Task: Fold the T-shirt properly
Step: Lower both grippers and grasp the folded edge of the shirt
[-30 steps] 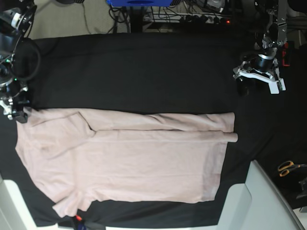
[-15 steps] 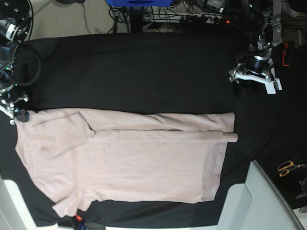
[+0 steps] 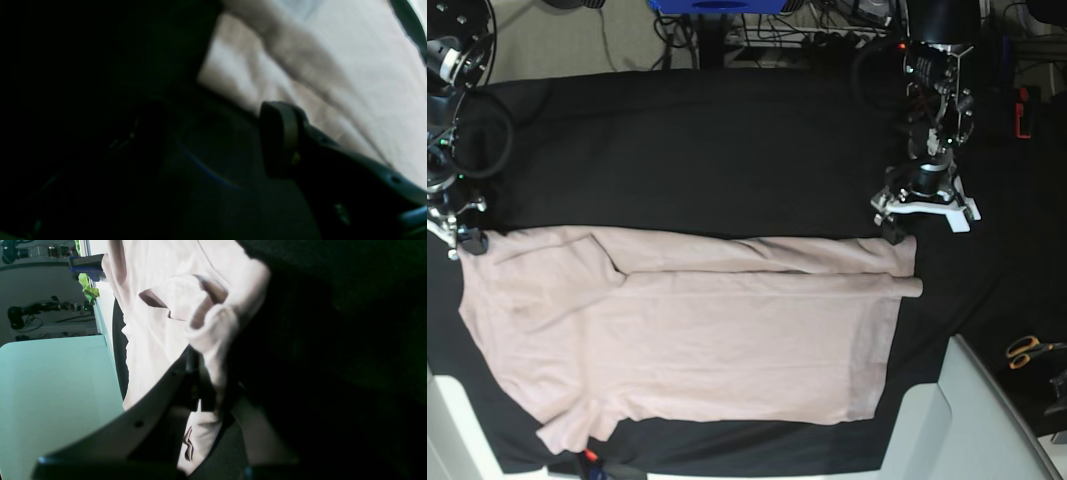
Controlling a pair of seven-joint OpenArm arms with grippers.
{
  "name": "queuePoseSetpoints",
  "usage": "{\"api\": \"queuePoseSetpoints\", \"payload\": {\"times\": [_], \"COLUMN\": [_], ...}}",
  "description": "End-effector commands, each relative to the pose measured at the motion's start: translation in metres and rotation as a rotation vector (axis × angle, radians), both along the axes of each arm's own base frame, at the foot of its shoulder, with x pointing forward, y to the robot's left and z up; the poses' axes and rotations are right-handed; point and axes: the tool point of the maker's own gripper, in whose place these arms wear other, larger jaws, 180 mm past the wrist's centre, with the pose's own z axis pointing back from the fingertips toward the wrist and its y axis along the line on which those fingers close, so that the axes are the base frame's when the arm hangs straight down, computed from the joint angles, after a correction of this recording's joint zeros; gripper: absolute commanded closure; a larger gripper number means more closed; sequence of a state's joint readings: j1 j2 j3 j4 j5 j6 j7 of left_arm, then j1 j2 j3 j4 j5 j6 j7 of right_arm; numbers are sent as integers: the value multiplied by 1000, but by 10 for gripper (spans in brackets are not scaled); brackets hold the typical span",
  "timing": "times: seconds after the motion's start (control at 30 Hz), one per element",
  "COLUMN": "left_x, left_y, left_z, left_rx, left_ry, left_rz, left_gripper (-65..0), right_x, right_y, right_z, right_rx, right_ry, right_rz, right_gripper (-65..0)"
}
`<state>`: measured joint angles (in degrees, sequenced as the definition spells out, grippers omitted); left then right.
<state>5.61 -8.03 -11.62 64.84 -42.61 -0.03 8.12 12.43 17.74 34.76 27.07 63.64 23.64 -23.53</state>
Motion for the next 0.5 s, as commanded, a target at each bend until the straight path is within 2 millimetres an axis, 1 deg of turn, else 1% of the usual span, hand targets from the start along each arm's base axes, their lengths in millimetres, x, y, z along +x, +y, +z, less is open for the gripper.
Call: {"api": "queuePoseSetpoints", "payload": {"times": [0.0,0.1,0.13,0.23,0.3,0.37,0.47], "left_x": [5,8,9,4,7,6,16], "left_y": [2,-7,-4,2,4,6,6], "left_z": [2,-1,-1,-10,-11,-15,-10], "left_rx": [-39,-216,-245,-272,-272,-273,-274], "left_ry": [-13,-70,-80,-61,-58,-47,-65], "left_rz": [16,57,68,98,102,110,108], "left_gripper": [-428,-428,-428,-428,-428,-428,-428], "right_x": [0,0,0,0,0,0,0], "right_y": [-5,-6,-6,-6,-6,-6,-6], "right_z": [2,2,2,3,3,3,3], "right_rx": [-12,-14,-14,-15,-15,-15,-15], "right_ry": [5,5,5,4,4,4,4], "right_rz": [-2,-2,-2,-2,-2,-2,-2], "right_gripper": [-2,-2,-2,-2,-2,-2,-2]}}
